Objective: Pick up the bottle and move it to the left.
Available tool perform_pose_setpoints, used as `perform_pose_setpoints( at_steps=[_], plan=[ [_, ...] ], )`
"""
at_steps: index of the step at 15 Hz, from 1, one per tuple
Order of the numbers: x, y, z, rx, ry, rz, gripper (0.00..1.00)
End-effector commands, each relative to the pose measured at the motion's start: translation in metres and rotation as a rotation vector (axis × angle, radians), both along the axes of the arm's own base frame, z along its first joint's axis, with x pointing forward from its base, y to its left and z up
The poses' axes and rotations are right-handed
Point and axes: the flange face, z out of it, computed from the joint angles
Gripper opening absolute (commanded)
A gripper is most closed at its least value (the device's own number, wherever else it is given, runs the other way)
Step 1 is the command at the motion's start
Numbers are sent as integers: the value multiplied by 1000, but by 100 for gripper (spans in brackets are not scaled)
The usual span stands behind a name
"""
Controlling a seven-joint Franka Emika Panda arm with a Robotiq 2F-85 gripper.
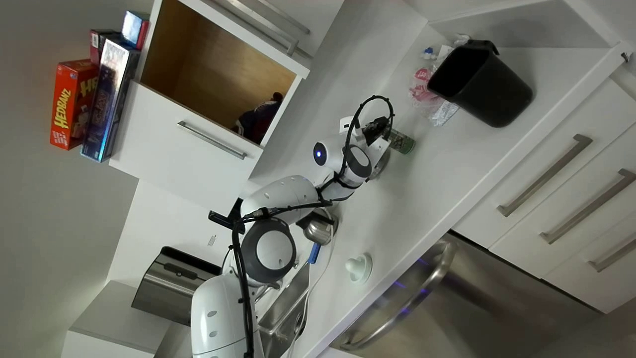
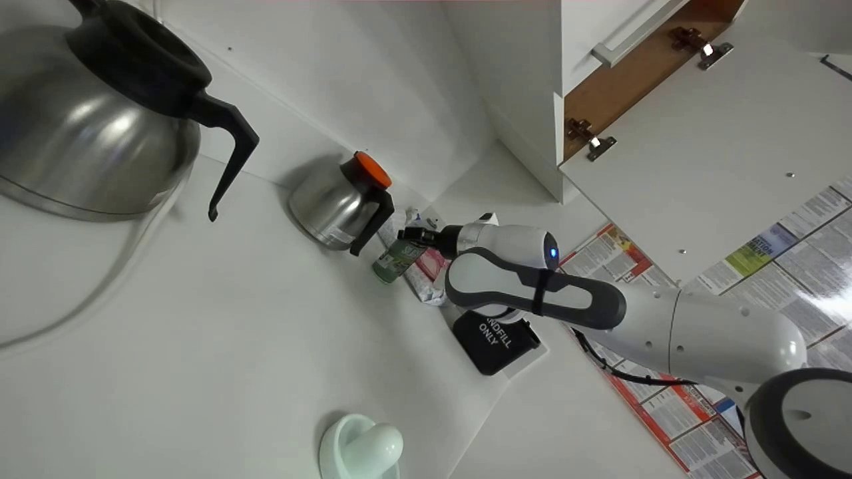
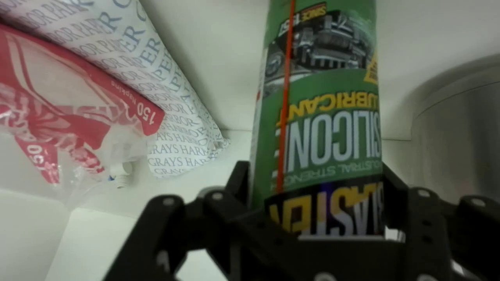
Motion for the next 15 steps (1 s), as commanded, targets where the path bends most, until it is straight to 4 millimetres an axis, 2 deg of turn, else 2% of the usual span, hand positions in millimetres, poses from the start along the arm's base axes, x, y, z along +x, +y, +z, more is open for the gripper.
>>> perform_pose_setpoints(
  at_steps=[1,4,7,11,15],
  plan=[
    [7,-2,3,-13,-3,18,50],
    [7,-1,2,-12,-3,18,50],
    [-3,10,16,9,-5,15,50],
    [-27,28,40,35,-16,8,50],
    [-60,36,69,35,14,-57,50]
  ],
)
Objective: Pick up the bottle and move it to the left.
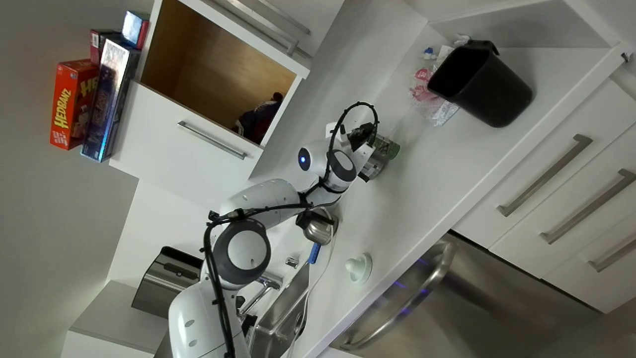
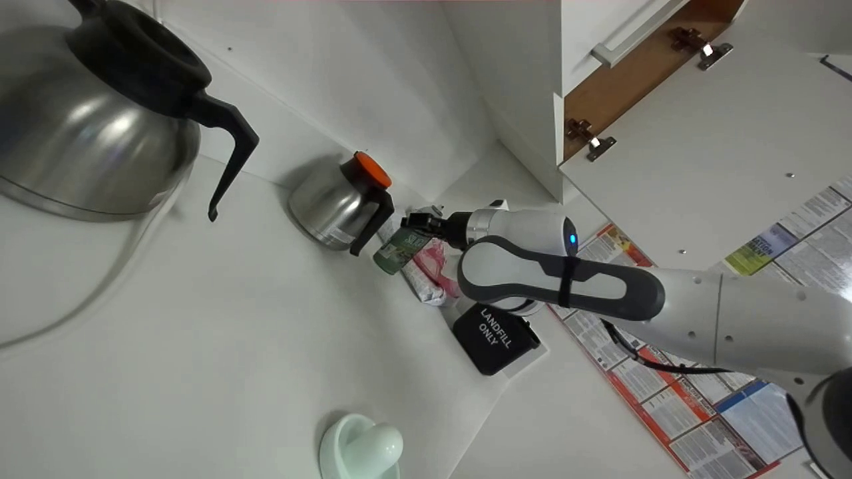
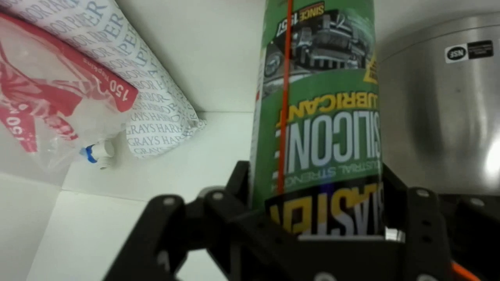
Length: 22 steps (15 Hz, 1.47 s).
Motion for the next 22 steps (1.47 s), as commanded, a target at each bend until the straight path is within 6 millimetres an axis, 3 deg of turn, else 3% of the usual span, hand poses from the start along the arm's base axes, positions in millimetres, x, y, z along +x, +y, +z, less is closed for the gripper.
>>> perform_pose_setpoints(
  at_steps=[1,5,9,13,18,22],
  plan=[
    [-46,1,43,0,15,-85,50],
    [-92,19,60,-49,63,-81,50],
    [-139,72,63,-85,137,47,50],
    [-176,112,68,-116,179,136,50],
    [-196,158,69,-155,146,294,50],
    [-185,189,60,-231,94,445,50]
  ],
)
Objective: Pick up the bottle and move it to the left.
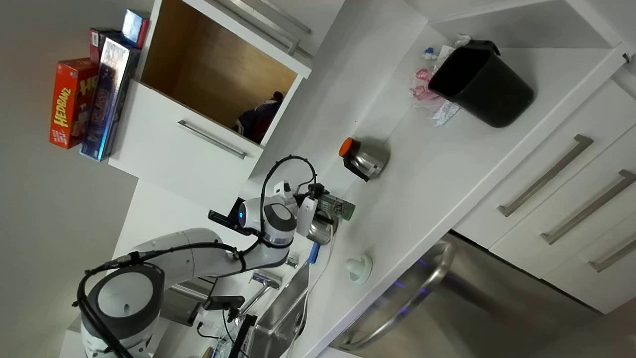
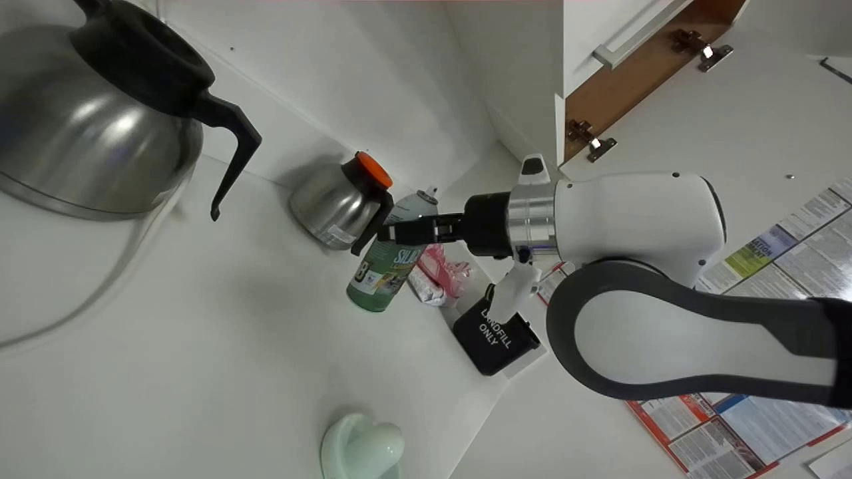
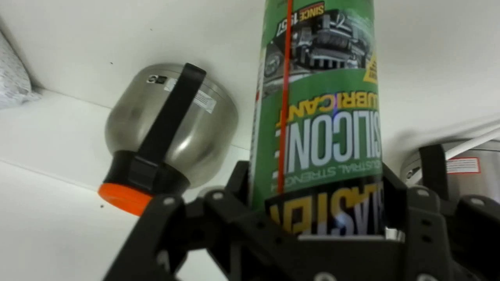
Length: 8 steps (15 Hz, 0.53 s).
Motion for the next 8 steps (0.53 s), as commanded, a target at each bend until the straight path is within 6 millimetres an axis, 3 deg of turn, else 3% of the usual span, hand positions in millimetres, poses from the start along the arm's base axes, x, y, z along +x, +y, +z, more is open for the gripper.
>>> perform_pose_setpoints(
  at_steps=[1,8],
  plan=[
    [12,15,0,-32,-76,133,50],
    [64,26,-15,-26,-173,331,50]
  ],
)
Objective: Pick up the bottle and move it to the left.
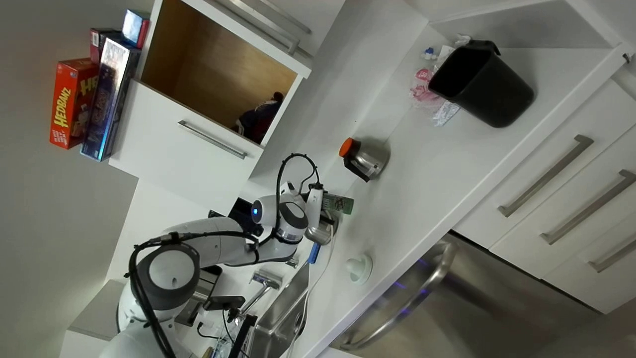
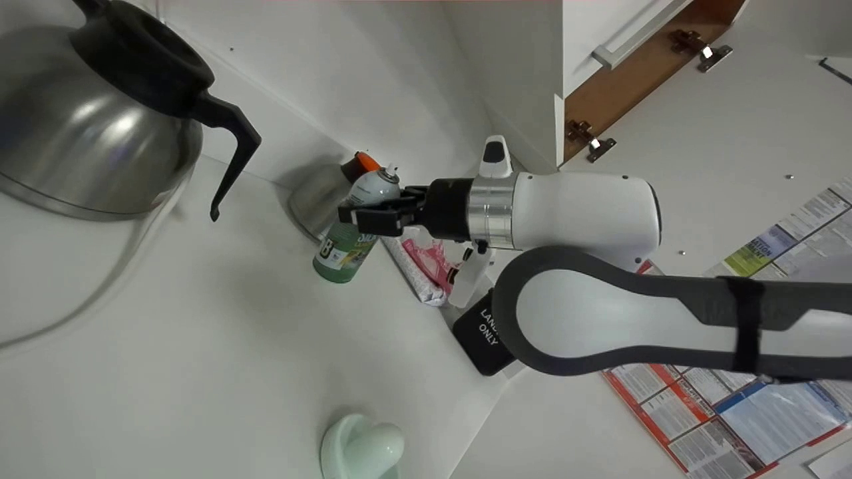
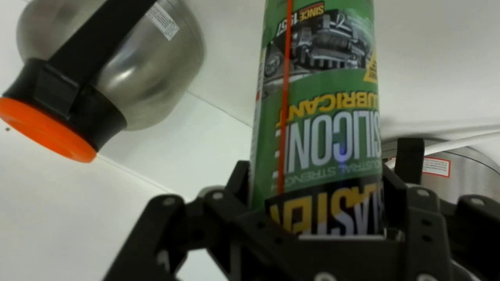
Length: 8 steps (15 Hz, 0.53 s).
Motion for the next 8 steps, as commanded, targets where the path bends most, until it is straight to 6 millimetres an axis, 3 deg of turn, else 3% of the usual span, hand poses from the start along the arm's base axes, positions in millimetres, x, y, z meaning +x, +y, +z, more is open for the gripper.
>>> perform_pose_setpoints(
  at_steps=[1,8],
  plan=[
    [39,-1,8,55,-74,83,50],
    [77,-15,2,185,-42,177,50]
  ],
)
